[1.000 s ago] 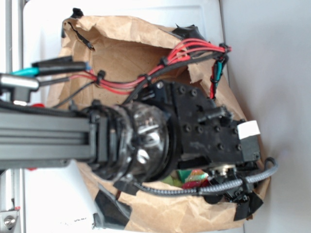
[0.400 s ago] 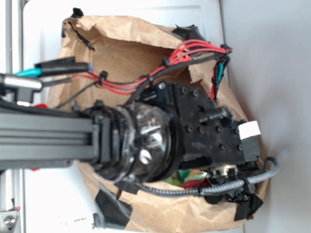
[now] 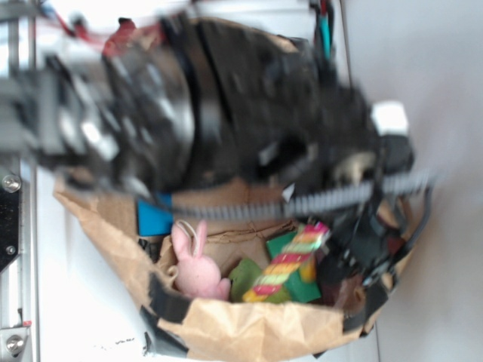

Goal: Grab the multicolored rope.

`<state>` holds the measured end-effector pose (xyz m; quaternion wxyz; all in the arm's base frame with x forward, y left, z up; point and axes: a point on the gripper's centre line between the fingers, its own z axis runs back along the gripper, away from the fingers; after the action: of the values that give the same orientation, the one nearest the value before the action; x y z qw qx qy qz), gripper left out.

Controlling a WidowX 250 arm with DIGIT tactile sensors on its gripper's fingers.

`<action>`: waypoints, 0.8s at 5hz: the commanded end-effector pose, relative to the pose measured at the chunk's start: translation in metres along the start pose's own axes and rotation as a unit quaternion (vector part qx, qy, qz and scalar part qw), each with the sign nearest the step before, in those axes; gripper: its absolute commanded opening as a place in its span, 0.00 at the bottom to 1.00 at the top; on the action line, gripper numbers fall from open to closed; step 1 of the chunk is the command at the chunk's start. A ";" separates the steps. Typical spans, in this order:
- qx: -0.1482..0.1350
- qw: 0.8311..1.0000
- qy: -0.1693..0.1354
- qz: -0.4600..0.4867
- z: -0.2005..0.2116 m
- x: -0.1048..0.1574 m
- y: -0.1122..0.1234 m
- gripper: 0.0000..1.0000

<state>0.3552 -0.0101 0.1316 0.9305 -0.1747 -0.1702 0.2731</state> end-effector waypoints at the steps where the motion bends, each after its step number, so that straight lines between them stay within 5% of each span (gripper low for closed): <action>1: 0.012 1.000 0.009 -0.009 0.067 0.018 0.004 0.00; 3: 0.089 0.994 -0.029 -0.048 0.106 -0.004 0.026 0.00; 4: 0.105 0.992 -0.052 -0.038 0.125 -0.006 0.043 0.00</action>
<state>0.2810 0.0406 0.2035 0.9510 -0.0555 -0.1678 0.2535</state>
